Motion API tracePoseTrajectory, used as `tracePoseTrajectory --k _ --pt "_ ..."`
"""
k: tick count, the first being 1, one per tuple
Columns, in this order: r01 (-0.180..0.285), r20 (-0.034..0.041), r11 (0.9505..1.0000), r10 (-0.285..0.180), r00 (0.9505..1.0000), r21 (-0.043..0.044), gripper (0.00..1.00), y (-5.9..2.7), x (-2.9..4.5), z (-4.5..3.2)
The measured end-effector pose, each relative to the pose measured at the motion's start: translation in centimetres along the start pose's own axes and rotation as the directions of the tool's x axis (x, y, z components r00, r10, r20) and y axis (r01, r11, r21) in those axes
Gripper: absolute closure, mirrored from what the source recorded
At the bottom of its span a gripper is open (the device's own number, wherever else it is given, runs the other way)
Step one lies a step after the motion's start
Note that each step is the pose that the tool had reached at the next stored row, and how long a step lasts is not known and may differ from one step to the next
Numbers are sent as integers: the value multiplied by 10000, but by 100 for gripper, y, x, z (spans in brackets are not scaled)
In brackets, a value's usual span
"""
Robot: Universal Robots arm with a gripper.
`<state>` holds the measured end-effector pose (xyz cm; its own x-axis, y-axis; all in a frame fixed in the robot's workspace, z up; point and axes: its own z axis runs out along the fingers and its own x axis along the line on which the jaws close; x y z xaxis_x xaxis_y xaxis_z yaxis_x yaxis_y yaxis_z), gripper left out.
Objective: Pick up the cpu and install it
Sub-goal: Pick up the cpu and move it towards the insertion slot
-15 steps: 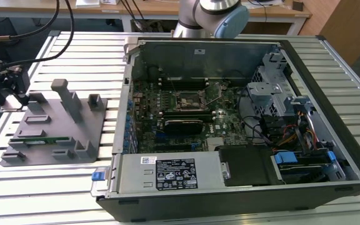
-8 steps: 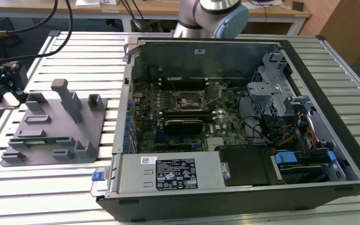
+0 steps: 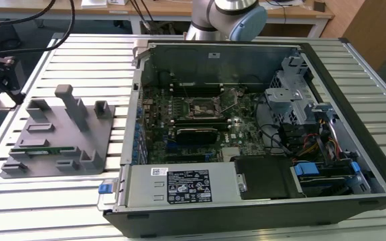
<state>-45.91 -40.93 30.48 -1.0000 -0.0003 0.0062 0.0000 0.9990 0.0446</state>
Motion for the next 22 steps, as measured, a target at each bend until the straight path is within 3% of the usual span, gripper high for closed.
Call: tracePoseTrajectory --k 9,22 --pt "-1 0 10000 1 10000 0 47 19 2 -275" --pt "-1 1 10000 1 10000 -1 47 59 5 -768"
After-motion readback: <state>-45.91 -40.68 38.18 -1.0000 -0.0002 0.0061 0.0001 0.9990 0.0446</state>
